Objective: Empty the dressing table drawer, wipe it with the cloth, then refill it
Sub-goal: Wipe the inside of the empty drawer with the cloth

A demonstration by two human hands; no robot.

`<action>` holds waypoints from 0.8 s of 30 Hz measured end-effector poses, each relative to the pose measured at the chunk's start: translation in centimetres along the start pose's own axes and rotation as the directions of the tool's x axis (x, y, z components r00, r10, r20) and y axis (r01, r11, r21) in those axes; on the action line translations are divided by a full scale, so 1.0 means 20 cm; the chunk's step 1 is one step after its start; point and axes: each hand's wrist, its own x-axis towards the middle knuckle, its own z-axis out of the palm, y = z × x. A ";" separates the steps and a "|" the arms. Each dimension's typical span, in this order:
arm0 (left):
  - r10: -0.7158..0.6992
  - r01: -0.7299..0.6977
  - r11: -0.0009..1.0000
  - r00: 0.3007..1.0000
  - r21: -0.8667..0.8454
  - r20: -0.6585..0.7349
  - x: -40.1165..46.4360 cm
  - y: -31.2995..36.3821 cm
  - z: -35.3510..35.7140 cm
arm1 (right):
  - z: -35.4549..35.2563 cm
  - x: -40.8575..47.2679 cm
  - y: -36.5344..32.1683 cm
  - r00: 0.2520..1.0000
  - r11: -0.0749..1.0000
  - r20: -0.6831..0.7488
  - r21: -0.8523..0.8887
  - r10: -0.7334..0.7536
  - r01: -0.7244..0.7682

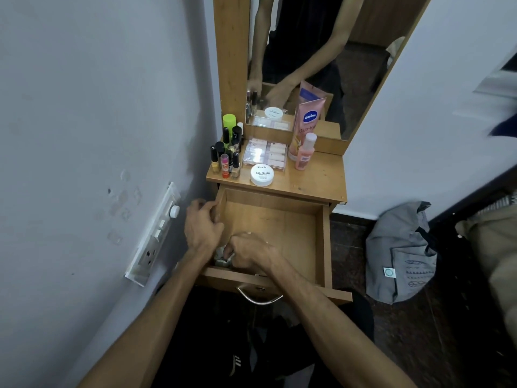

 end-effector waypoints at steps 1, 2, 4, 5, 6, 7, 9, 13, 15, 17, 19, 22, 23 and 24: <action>0.060 -0.057 0.996 0.997 0.069 -0.045 -0.03 0.02 0.00 | 0.00 -0.01 0.01 1.000 0.998 -0.020 -0.055 -0.005 0.004; 0.112 -0.105 0.990 0.992 0.097 -0.064 -0.06 0.05 0.00 | -0.01 -0.02 0.03 0.999 0.994 -0.049 -0.105 -0.018 0.013; 0.157 -0.156 0.984 0.988 0.089 -0.005 -0.11 0.09 0.02 | -0.01 -0.04 0.07 0.993 0.984 -0.099 -0.174 -0.058 0.040; 0.148 -0.153 0.986 0.986 0.064 0.071 -0.13 0.11 0.03 | -0.01 -0.04 0.10 0.991 0.982 -0.114 -0.182 -0.069 0.047; 0.121 -0.130 0.991 0.979 0.041 0.166 -0.15 0.12 0.04 | -0.01 -0.05 0.12 0.990 0.982 -0.120 -0.180 -0.074 0.052; 0.085 -0.093 0.995 0.963 0.020 0.258 -0.16 0.14 0.06 | -0.01 -0.06 0.14 0.990 0.983 -0.119 -0.176 -0.076 0.054; 0.002 0.008 1.000 0.917 -0.022 0.399 -0.17 0.16 0.09 | -0.01 -0.08 0.19 0.993 0.986 -0.100 -0.158 -0.061 0.044; -0.038 0.053 0.999 0.739 -0.001 0.673 -0.21 0.20 0.15 | 0.00 -0.12 0.32 0.999 0.967 -0.011 -0.253 0.033 -0.034; -0.023 0.004 1.000 0.643 0.026 0.766 -0.24 0.24 0.19 | -0.01 -0.16 0.39 0.996 0.929 0.023 -0.364 0.086 -0.072; 0.007 -0.008 1.000 0.586 -0.003 0.810 -0.27 0.31 0.24 | -0.02 -0.20 0.46 0.992 0.892 0.029 -0.441 0.126 -0.101; 0.050 0.028 0.997 0.561 -0.079 0.826 -0.30 0.38 0.29 | -0.02 -0.24 0.52 0.987 0.864 0.019 -0.487 0.160 -0.130; 0.052 0.062 0.993 0.553 -0.103 0.832 -0.34 0.48 0.36 | -0.02 -0.28 0.59 0.978 0.810 0.007 -0.562 0.208 -0.168; 0.047 0.067 0.993 0.549 -0.100 0.835 -0.35 0.50 0.37 | -0.02 -0.29 0.59 0.973 0.798 0.004 -0.573 0.229 -0.185; 0.039 0.072 0.993 0.545 -0.093 0.838 -0.36 0.51 0.38 | -0.01 -0.29 0.59 0.968 0.789 0.005 -0.581 0.250 -0.201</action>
